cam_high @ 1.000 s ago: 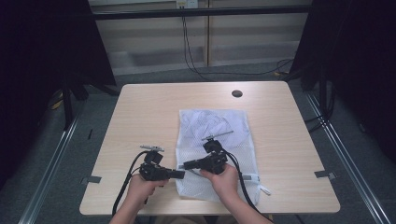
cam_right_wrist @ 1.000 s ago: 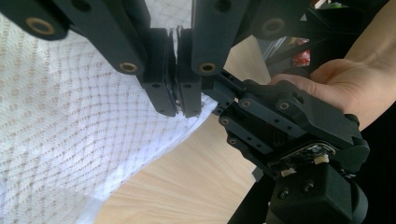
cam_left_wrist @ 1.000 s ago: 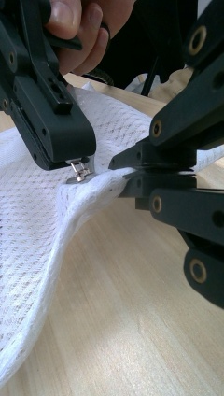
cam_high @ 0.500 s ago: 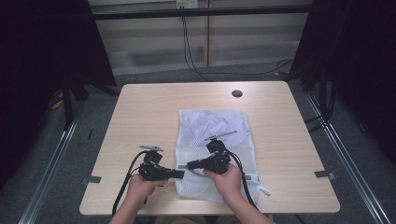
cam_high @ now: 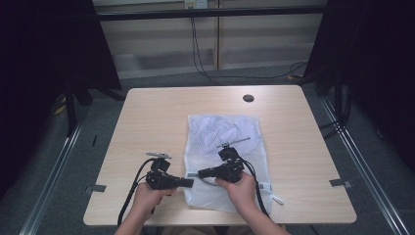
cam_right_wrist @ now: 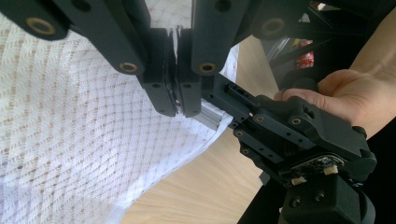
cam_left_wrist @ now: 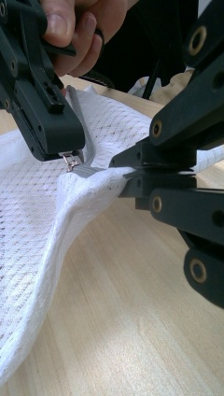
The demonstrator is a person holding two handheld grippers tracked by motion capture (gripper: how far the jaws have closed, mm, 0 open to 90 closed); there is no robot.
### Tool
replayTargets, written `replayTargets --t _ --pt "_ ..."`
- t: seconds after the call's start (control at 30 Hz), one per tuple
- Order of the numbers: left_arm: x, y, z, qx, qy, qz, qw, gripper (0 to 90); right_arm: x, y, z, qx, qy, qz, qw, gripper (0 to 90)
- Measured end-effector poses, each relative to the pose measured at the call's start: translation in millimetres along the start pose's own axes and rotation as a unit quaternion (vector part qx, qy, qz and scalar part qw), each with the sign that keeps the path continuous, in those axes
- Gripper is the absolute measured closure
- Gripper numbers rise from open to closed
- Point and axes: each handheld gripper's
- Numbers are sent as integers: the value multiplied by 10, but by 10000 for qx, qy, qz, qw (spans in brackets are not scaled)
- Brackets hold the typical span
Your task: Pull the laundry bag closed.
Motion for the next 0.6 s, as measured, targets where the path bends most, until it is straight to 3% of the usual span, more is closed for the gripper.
replayTargets --t 0.1,0.23,0.6 --pt "-3 1 5 25 78 -31 10000 883 15 -5 6 -1 -13 -30 10000 869" --pt "7 -3 -12 57 -45 92 9999 883 30 -15 14 1 -11 -41 10000 869" --pt "4 1 -4 24 -35 12 10000 883 51 -26 51 21 -19 7 10000 869"
Point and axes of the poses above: each handheld gripper's, and its own axes: z roughly backward along the jaws, y roughly out of its top, x roughly to its right, and after that the axes turned 11 degrees about -y, right-handed
